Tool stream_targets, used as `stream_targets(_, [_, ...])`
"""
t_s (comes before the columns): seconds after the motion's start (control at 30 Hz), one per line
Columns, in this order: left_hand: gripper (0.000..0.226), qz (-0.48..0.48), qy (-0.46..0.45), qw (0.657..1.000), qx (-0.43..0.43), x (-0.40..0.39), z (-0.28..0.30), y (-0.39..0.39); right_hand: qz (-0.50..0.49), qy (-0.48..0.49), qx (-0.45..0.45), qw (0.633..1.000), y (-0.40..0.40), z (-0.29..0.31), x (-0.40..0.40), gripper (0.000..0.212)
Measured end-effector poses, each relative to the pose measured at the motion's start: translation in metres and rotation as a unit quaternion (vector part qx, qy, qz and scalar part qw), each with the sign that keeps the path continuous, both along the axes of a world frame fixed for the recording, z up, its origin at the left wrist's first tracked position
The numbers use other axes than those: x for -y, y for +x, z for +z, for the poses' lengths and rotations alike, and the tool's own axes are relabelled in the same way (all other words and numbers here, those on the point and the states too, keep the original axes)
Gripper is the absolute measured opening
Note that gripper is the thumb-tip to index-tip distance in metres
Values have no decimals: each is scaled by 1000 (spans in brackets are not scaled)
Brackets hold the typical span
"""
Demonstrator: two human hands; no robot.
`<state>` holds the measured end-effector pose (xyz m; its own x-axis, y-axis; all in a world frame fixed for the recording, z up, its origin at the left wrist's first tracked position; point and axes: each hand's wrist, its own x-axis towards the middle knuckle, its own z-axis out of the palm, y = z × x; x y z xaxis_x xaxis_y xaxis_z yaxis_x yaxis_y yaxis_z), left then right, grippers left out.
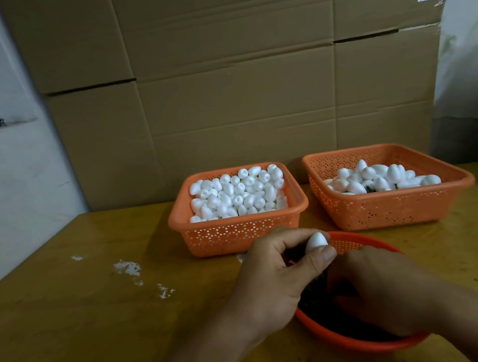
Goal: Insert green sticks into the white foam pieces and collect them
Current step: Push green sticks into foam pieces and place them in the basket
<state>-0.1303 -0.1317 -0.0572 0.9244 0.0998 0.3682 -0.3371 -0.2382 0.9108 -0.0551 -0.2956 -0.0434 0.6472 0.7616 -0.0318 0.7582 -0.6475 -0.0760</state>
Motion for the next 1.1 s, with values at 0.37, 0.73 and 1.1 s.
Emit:
stream_targets(0.37, [20,-3,-228,972,-59,-3,4,4,-9,69,-13,997,10,5,4,15])
stream_targets(0.73, [19,-11,-340,932,-128,-8,10,4,-15,233,-11,972,13,3,6,22])
stream_targets(1.1, [27,9,-353,924,-143,-8,12,4,43,511,-298,805,5,14,8,25])
